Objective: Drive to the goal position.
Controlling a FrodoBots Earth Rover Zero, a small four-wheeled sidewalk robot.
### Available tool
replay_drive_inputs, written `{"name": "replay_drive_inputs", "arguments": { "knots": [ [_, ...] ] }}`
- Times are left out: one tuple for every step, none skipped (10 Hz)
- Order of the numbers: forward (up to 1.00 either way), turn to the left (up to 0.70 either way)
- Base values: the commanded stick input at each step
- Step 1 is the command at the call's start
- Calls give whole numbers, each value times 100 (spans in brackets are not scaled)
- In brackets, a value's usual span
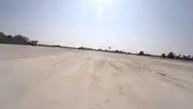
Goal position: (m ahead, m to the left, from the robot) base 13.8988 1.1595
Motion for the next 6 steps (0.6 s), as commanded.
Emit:
{"name": "replay_drive_inputs", "arguments": {
  "knots": [
    [70,0],
    [70,0],
    [70,0],
    [70,0],
    [70,0],
    [70,0]
  ]
}}
